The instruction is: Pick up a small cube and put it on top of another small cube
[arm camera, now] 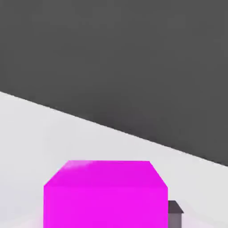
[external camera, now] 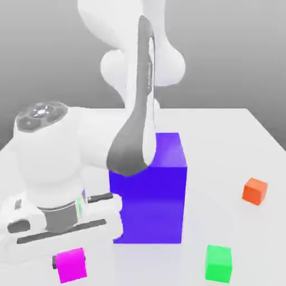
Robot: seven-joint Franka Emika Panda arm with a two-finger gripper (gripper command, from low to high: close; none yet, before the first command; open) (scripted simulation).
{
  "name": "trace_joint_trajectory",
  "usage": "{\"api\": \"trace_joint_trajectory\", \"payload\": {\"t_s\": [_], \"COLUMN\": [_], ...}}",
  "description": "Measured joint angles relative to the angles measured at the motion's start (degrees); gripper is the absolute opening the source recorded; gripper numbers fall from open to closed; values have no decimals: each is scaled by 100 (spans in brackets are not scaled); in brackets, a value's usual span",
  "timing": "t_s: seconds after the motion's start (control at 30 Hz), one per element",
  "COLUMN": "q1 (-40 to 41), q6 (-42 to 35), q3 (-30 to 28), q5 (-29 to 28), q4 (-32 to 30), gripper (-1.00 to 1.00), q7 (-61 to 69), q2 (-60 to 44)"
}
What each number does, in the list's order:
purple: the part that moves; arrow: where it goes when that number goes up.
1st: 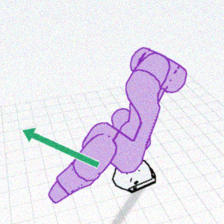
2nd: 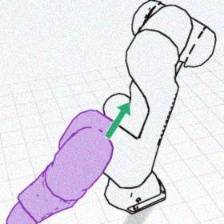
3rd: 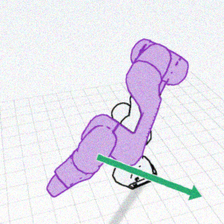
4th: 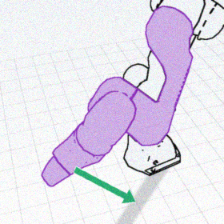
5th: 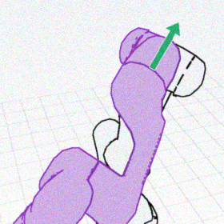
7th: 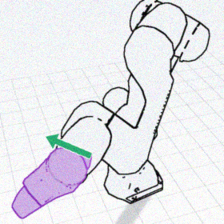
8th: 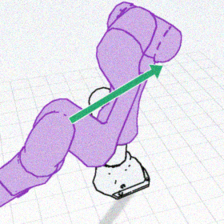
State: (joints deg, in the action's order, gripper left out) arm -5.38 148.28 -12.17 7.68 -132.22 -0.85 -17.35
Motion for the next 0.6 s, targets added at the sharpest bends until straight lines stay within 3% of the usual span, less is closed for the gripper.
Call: {"api": "trace_joint_trajectory", "payload": {"t_s": [0.33, 0.47, 0.5, 0.6], "q1": [-1144, -1253, -1260, -1260], "q6": [16, 618, 799, 799], "q3": [1244, 1344, 1340, 1340], "q5": [-752, -836, -851, -851], "q4": [-758, -786, -779, -779], "gripper": [-100, -100, 100, 100], "q7": [1368, 1471, 1464, 1464], "q2": [851, 291, 100, 100]}}
